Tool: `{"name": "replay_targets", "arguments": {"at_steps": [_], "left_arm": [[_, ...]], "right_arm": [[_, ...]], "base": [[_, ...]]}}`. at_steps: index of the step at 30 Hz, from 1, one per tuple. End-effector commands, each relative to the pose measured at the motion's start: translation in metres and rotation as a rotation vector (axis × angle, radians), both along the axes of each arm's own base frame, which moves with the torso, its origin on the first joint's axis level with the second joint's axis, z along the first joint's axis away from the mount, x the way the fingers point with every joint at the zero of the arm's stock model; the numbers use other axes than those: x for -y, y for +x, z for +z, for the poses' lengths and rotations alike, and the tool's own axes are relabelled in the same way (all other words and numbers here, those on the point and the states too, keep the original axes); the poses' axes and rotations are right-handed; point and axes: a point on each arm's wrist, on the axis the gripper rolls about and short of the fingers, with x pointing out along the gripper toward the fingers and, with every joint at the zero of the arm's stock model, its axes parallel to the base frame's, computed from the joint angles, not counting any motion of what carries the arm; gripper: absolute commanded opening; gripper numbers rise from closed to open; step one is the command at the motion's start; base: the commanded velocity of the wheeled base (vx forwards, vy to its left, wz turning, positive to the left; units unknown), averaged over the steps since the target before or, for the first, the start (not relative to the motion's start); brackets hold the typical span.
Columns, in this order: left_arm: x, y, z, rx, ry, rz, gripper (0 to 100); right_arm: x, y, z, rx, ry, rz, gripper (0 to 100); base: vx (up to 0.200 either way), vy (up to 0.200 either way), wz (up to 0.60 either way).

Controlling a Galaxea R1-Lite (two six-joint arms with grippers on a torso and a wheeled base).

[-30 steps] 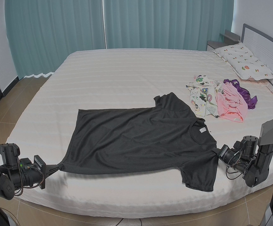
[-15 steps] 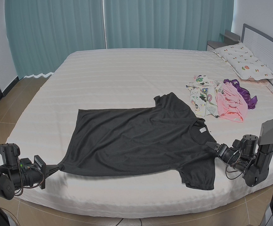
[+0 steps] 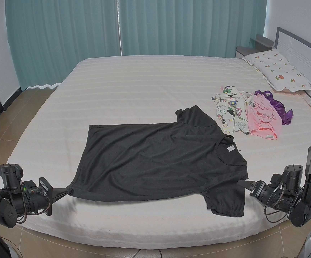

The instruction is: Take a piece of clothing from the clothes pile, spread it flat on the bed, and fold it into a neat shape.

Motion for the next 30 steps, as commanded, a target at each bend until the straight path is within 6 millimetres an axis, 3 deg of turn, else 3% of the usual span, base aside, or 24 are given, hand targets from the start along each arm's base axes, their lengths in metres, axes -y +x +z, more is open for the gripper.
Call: {"name": "replay_targets", "arguments": {"at_steps": [1,11,28,29,30], "left_arm": [[0.0,0.0,-0.001,-0.006,-0.003,-0.001,0],[-0.004,0.003,-0.001,0.005,-0.004,0.01,0],[-0.004,0.003,-0.001,0.004,-0.004,0.008,0],[-0.004,0.003,-0.001,0.004,-0.004,0.008,0],[-0.004,0.003,-0.001,0.004,-0.004,0.008,0]], "right_arm": [[-0.016,-0.022,0.001,-0.044,-0.006,0.086,100],[-0.021,-0.031,-0.015,-0.19,-0.043,0.112,100],[-0.028,-0.034,-0.019,-0.219,-0.045,0.144,100],[-0.028,-0.034,-0.019,-0.219,-0.045,0.144,0],[-0.028,-0.034,-0.02,-0.225,-0.046,0.144,0]], "base": [[0.0,0.0,0.0],[0.0,0.0,0.0],[0.0,0.0,0.0],[0.0,0.0,0.0],[0.0,0.0,0.0]]}}
